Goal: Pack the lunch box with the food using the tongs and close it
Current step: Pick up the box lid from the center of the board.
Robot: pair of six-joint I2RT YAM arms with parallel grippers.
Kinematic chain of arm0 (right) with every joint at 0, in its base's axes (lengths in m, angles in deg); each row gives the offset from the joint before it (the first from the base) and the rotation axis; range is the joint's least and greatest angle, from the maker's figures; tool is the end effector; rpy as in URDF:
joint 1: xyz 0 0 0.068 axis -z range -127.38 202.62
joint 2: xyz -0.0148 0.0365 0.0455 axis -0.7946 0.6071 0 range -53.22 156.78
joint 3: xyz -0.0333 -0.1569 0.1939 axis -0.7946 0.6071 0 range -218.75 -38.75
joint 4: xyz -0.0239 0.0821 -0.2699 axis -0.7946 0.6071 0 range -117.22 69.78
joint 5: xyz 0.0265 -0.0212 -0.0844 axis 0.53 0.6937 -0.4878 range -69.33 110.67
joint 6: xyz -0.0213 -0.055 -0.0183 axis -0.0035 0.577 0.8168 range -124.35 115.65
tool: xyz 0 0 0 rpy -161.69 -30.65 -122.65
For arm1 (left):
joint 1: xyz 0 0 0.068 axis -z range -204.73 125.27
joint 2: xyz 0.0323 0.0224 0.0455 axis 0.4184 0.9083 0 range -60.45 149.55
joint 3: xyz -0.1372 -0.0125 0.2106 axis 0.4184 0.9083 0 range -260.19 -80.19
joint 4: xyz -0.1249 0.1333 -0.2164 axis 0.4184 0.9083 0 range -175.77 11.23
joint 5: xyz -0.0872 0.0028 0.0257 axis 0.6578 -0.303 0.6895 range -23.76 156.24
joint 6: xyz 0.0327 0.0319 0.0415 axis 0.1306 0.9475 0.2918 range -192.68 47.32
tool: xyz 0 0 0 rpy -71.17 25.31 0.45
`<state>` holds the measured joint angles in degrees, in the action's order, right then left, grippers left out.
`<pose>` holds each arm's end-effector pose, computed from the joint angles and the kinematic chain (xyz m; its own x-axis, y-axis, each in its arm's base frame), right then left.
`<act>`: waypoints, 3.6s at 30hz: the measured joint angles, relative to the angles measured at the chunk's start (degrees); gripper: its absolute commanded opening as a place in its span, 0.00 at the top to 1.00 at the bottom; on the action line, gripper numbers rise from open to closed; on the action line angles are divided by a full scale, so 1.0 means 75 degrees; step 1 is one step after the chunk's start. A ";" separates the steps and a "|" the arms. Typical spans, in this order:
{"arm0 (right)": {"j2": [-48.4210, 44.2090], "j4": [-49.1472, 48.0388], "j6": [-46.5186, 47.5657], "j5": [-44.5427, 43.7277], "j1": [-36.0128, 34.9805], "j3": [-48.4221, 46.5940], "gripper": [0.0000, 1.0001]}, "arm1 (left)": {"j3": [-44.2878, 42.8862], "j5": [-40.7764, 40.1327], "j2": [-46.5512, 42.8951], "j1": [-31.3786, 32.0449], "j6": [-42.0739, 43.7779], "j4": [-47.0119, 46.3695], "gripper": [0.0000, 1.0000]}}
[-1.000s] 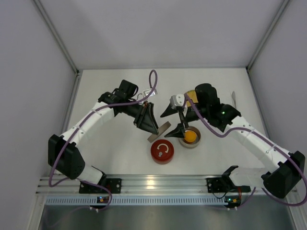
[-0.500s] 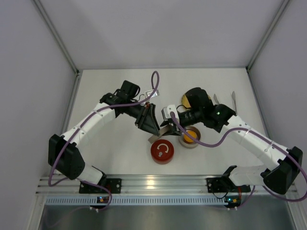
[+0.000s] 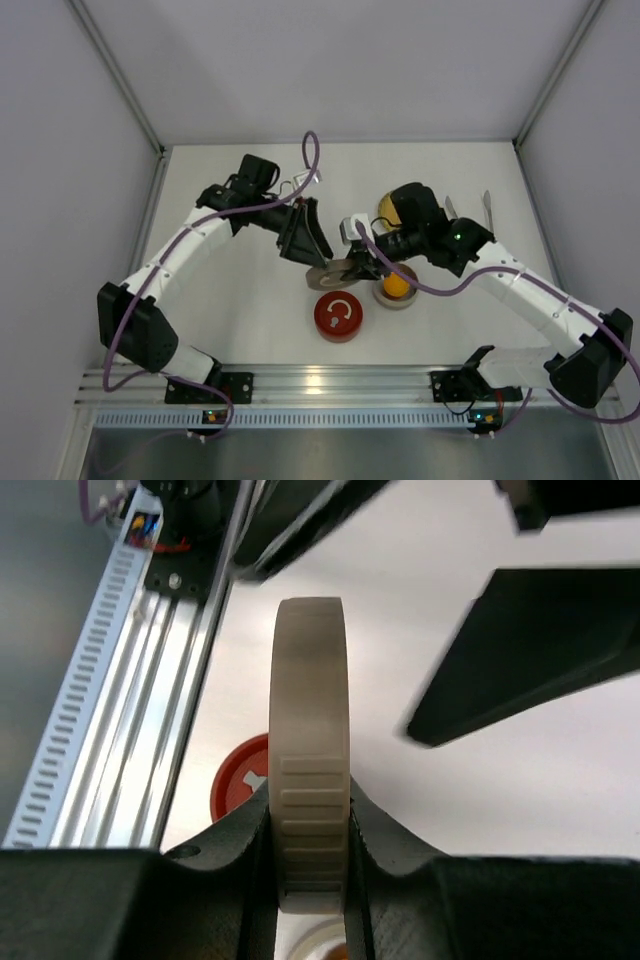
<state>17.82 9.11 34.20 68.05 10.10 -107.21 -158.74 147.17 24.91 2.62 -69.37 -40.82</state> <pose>0.1935 0.2240 0.3239 0.1861 -0.4020 -0.8965 -0.9765 -0.1769 -0.1234 0.2667 -0.1898 0.3187 -0.6609 0.3521 -0.6627 0.6546 -0.1614 -0.7385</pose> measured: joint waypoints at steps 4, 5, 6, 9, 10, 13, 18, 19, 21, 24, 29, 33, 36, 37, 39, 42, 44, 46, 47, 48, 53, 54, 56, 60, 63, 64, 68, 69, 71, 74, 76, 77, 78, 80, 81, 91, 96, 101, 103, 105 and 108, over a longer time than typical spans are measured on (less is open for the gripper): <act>-0.0361 -0.1081 -0.1457 0.0417 0.1241 0.0831 1.00 | -0.0227 -0.0933 -0.0391 -0.1209 -0.0892 -0.1323 0.01; -0.0495 -0.1518 -0.1999 0.0527 0.1644 0.1148 1.00 | -0.0230 -0.1291 -0.0562 -0.1512 -0.1090 -0.1638 0.02; -0.0659 -0.2142 -0.2702 0.0618 0.2154 0.1597 1.00 | -0.0227 -0.1751 -0.0749 -0.1769 -0.1271 -0.1894 0.02; -0.0927 -0.3634 -0.4841 0.0536 0.3281 0.2553 1.00 | -0.0178 -0.3104 -0.1384 -0.1941 -0.1798 -0.2445 0.02; -0.0962 -0.4060 -0.5470 0.0402 0.3468 0.2771 1.00 | -0.0149 -0.3389 -0.1542 -0.1894 -0.1926 -0.2532 0.01; -0.0985 -0.5281 -0.7437 -0.0119 0.3643 0.3281 1.00 | 0.0172 -0.4255 -0.1886 -0.1632 -0.2366 -0.2853 0.02; -0.0618 -0.7187 -1.0101 -0.0801 0.3643 0.3395 1.00 | 0.1070 -0.5199 -0.1818 -0.0746 -0.2952 -0.3322 0.02; -0.0510 -0.7466 -1.0474 -0.0906 0.3643 0.3395 1.00 | 0.1198 -0.5286 -0.1740 -0.0533 -0.3118 -0.3401 0.02; -0.0239 -0.8087 -1.1269 -0.1134 0.3643 0.3395 1.00 | 0.1265 -0.5319 -0.1527 -0.0277 -0.3468 -0.3593 0.09; -0.0038 -0.8588 -1.1890 -0.1326 0.3640 0.3395 1.00 | 0.1256 -0.5321 -0.1276 -0.0268 -0.3844 -0.4007 0.15; 0.0082 -0.9168 -1.2470 -0.1568 0.3614 0.3395 1.00 | 0.0994 -0.5444 -0.0921 0.0017 -0.4092 -0.4240 0.16; 0.0111 -0.9600 -1.2692 -0.1609 0.3567 0.3430 1.00 | 0.0627 -0.5523 -0.0691 0.0242 -0.4185 -0.4328 0.19; 0.0111 -0.9812 -1.2764 -0.1629 0.3535 0.3477 1.00 | 0.0382 -0.5610 -0.0525 0.0256 -0.4258 -0.4389 0.19; 0.0111 -0.9850 -1.2776 -0.1629 0.3535 0.3488 1.00 | 0.0309 -0.5654 -0.0460 0.0271 -0.4264 -0.4389 0.18; 0.0111 -0.9935 -1.2817 -0.1641 0.3535 0.3544 1.00 | 0.0125 -0.5744 -0.0338 0.0315 -0.4264 -0.4386 0.18; 0.0111 -0.9990 -1.2869 -0.1652 0.3529 0.3593 1.00 | -0.0064 -0.5799 -0.0192 0.0460 -0.4261 -0.4395 0.17; 0.0111 -1.0130 -1.2893 -0.1652 0.3506 0.3637 1.00 | -0.0122 -0.5849 -0.0137 0.0551 -0.4258 -0.4395 0.17; 0.0111 -1.0290 -1.2896 -0.1649 0.3468 0.3701 1.00 | -0.0157 -0.5872 -0.0087 0.0618 -0.4258 -0.4395 0.17; 0.0111 -1.0337 -1.2893 -0.1652 0.3448 0.3733 1.00 | -0.0157 -0.5887 -0.0073 0.0635 -0.4258 -0.4395 0.17; 0.0111 -1.0340 -1.2887 -0.1655 0.3433 0.3745 1.00 | -0.0157 -0.5890 -0.0061 0.0638 -0.4261 -0.4395 0.17; 0.0114 -1.0375 -1.2799 -0.1652 0.3375 0.3789 1.00 | -0.0157 -0.5928 -0.0055 0.0638 -0.4261 -0.4395 0.15; 0.0114 -1.0381 -1.2759 -0.1655 0.3346 0.3789 1.00 | -0.0160 -0.5936 -0.0044 0.0638 -0.4258 -0.4398 0.15; 0.0114 -1.0384 -1.2683 -0.1655 0.3299 0.3791 1.00 | -0.0160 -0.5948 -0.0023 0.0647 -0.4258 -0.4401 0.14; 0.0114 -1.0384 -1.2525 -0.1652 0.3220 0.3797 1.00 | -0.0160 -0.5974 0.0064 0.0676 -0.4261 -0.4403 0.13; 0.0114 -1.0369 -1.2365 -0.1652 0.3171 0.3797 1.00 | -0.0157 -0.5989 0.0152 0.0714 -0.4269 -0.4406 0.13; 0.0114 -1.0360 -1.2313 -0.1652 0.3168 0.3797 1.00 | -0.0157 -0.5998 0.0181 0.0717 -0.4281 -0.4406 0.13; 0.0114 -1.0325 -1.2147 -0.1658 0.3153 0.3797 1.00 | -0.0157 -0.5974 0.0323 0.0717 -0.4351 -0.4479 0.17; 0.0114 -1.0322 -1.2117 -0.1658 0.3147 0.3797 1.00 | -0.0157 -0.5951 0.0364 0.0714 -0.4386 -0.4508 0.19; 0.0114 -1.0331 -1.2062 -0.1690 0.3142 0.3797 1.00 | -0.0154 -0.5837 0.0443 0.0694 -0.4488 -0.4613 0.28; 0.0111 -1.0360 -1.1995 -0.1737 0.3142 0.3786 1.00 | -0.0067 -0.5622 0.0458 0.0597 -0.4642 -0.4762 0.41; 0.0111 -1.0395 -1.1954 -0.1804 0.3144 0.3771 1.00 | -0.0020 -0.5473 0.0458 0.0548 -0.4683 -0.4858 0.44; 0.0111 -1.0424 -1.1937 -0.1856 0.3150 0.3768 1.00 | 0.0012 -0.5383 0.0455 0.0542 -0.4692 -0.4919 0.46; 0.0114 -1.0459 -1.1934 -0.1918 0.3153 0.3765 1.00 | 0.0050 -0.5272 0.0455 0.0542 -0.4712 -0.4975 0.49; 0.0114 -1.0512 -1.1908 -0.2028 0.3159 0.3762 1.00 | 0.0152 -0.5013 0.0437 0.0545 -0.4779 -0.5100 0.51; 0.0117 -1.0526 -1.1881 -0.2063 0.3159 0.3759 1.00 | 0.0204 -0.4855 0.0428 0.0545 -0.4835 -0.5152 0.52; 0.0595 -1.0966 -1.1471 -0.1757 0.3083 0.3821 1.00 | -0.0612 -0.4080 0.0140 0.1259 -0.4019 -0.5610 0.52; 0.0595 -1.1549 -1.1360 -0.1679 0.3083 0.3818 1.00 | -0.1017 -0.4581 0.0015 0.1268 -0.3284 -0.5149 0.47; 0.0589 -1.1948 -1.1503 -0.1749 0.3083 0.3821 1.00 | -0.1014 -0.5811 -0.0137 0.1262 -0.2949 -0.4316 0.44; 0.0574 -1.1986 -1.1555 -0.1883 0.3086 0.3821 1.00 | -0.1005 -0.6260 -0.0181 0.1262 -0.2923 -0.4042 0.39; 0.0560 -1.1983 -1.1616 -0.2025 0.3089 0.3821 1.00 | -0.0927 -0.6612 -0.0239 0.1259 -0.2946 -0.3914 0.38; 0.0551 -1.1966 -1.1712 -0.2229 0.3095 0.3821 1.00 | -0.0740 -0.7009 -0.0323 0.1259 -0.3051 -0.3806 0.38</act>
<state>21.95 -80.63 -53.65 51.33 33.31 -78.56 -164.29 94.60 22.49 12.07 -92.25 -69.36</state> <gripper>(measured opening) 0.228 0.615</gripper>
